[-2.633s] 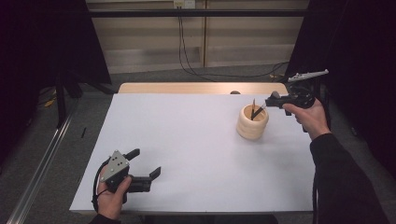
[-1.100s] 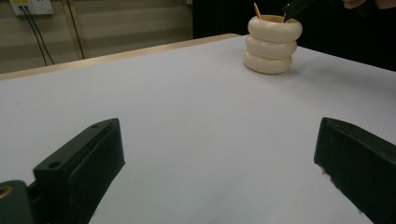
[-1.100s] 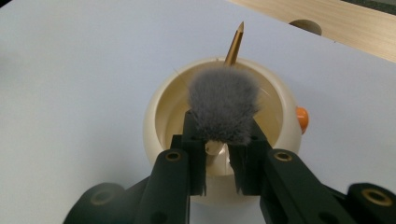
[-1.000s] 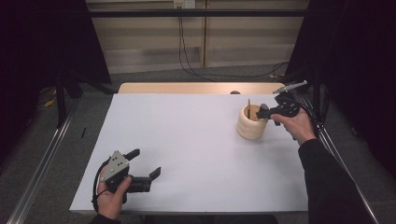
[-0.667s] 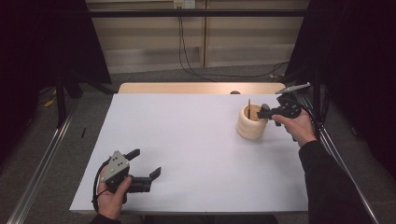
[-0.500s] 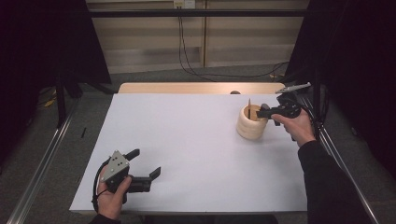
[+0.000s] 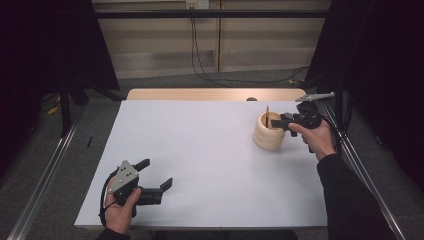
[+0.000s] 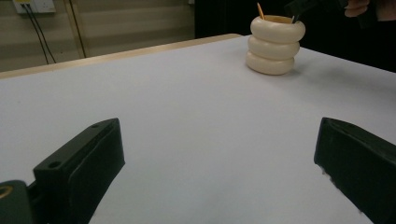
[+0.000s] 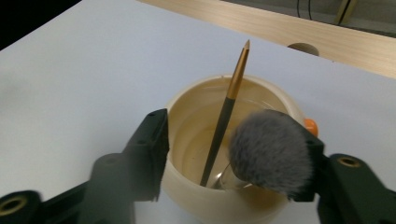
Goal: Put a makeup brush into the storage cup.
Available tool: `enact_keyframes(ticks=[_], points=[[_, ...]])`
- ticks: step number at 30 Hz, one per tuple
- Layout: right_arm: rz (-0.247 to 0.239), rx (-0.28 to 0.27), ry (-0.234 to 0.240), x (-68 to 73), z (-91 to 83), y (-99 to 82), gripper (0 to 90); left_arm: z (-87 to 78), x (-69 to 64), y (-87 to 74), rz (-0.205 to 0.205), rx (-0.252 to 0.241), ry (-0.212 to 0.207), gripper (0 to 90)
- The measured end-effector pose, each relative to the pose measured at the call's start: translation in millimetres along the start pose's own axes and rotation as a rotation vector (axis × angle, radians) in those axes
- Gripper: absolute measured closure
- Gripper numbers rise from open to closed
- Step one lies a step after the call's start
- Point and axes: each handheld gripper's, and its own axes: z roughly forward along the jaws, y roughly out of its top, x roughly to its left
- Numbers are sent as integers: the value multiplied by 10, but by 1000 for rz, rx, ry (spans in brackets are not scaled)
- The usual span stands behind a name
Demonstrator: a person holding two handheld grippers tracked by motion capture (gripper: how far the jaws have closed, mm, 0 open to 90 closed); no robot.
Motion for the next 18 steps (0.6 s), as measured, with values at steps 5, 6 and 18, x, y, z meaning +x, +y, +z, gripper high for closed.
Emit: enact_keyframes(ticks=[5, 6, 18], points=[[4, -38, -28, -11, -33, -28, 208, -15, 3, -3, -5, -3, 7, 14], [2, -46, -32, -14, -36, -33, 175, -15, 5, -3, -5, -3, 4, 14], [7, -142, -64, 18, -38, -128, 15, -23, 9, 0, 0, -3, 9, 15]])
